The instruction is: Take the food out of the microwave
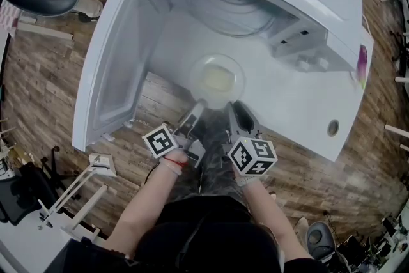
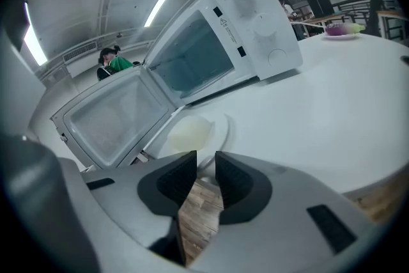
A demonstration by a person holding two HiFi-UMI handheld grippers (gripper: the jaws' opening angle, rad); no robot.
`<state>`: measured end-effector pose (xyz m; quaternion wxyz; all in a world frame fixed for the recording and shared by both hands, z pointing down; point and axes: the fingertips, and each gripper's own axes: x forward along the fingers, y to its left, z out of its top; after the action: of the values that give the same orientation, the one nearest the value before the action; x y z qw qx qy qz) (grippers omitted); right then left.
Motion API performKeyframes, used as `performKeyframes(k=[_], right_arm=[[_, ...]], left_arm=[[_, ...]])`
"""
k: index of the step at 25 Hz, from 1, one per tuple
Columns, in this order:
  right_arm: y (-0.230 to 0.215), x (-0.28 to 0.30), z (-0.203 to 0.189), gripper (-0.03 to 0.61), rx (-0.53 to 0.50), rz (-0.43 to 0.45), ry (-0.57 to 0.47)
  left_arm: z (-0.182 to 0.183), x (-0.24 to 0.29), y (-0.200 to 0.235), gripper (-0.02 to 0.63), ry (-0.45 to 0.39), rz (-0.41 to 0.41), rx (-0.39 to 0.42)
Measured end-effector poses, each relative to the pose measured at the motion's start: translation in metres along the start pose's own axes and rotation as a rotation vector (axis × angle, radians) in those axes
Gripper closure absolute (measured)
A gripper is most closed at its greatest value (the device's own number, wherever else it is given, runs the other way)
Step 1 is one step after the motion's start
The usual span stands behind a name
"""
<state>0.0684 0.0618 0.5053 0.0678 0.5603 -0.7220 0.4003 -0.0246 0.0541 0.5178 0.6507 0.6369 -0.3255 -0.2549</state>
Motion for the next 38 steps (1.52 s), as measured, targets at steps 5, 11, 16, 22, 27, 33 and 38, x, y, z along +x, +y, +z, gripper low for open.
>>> performKeyframes(k=[5, 11, 16, 22, 27, 33, 38], right_arm=[[0.0, 0.0, 0.0, 0.476, -0.005, 0.001, -0.005], [0.0, 0.001, 0.0, 0.476, -0.009, 0.003, -0.007], [0.001, 0.0, 0.0, 0.476, -0.008, 0.004, -0.008], [-0.001, 0.0, 0.001, 0.476, -0.017, 0.006, -0.013], [-0.003, -0.004, 0.002, 0.476, -0.025, -0.001, -0.019], [-0.007, -0.007, 0.001, 0.476, -0.028, -0.01, -0.02], [-0.008, -0.01, -0.002, 0.476, -0.052, -0.004, -0.023]], left_arm=[[0.0, 0.001, 0.001, 0.595, 0.007, 0.001, 0.017], [-0.003, 0.002, 0.003, 0.59, 0.037, 0.022, 0.048], [-0.007, -0.001, 0.006, 0.488, 0.037, 0.052, 0.065], [-0.003, -0.008, 0.012, 0.472, 0.032, 0.078, 0.118], [-0.001, -0.016, 0.012, 0.472, 0.032, 0.082, 0.129], [0.001, -0.022, 0.011, 0.472, 0.055, 0.079, 0.202], [-0.006, -0.027, 0.007, 0.474, 0.093, 0.07, 0.228]])
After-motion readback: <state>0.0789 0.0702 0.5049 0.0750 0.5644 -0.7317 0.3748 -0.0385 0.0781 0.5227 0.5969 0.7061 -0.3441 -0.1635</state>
